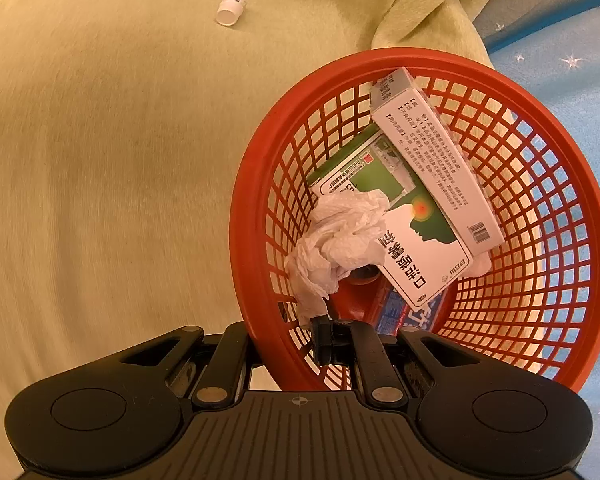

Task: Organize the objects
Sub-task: 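Move the left tool to the small white bottle and grasp it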

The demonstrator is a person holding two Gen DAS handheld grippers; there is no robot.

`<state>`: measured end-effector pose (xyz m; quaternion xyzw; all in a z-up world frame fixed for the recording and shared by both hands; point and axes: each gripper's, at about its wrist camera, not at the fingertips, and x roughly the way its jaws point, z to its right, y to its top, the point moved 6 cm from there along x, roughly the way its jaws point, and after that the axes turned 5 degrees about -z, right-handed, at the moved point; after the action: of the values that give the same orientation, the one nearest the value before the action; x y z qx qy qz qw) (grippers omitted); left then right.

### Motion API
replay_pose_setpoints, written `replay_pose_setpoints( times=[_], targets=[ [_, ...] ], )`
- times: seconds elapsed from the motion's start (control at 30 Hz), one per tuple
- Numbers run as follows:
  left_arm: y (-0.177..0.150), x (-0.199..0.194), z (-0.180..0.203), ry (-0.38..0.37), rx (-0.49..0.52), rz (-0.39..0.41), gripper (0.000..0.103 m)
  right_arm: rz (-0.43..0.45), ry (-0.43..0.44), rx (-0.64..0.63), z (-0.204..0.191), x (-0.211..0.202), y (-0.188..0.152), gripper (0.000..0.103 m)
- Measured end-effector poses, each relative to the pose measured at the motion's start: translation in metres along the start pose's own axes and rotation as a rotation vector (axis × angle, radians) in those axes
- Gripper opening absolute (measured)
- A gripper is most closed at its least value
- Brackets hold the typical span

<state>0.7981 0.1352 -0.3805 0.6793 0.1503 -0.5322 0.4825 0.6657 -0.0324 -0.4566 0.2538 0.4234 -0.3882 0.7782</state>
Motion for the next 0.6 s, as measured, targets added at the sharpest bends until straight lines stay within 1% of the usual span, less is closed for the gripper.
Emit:
replay_pose_setpoints(
  times=[0.27, 0.6],
  targets=[
    [-0.012, 0.018, -0.019, 0.036, -0.025, -0.032, 0.067, -0.005, 0.008, 0.023, -0.001, -0.002, 0.003, 0.007],
    [-0.017, 0.051, -0.042, 0.082, -0.042, -0.056, 0.068, -0.01, 0.039, 0.11, 0.006, -0.001, 0.017, 0.007]
  ],
)
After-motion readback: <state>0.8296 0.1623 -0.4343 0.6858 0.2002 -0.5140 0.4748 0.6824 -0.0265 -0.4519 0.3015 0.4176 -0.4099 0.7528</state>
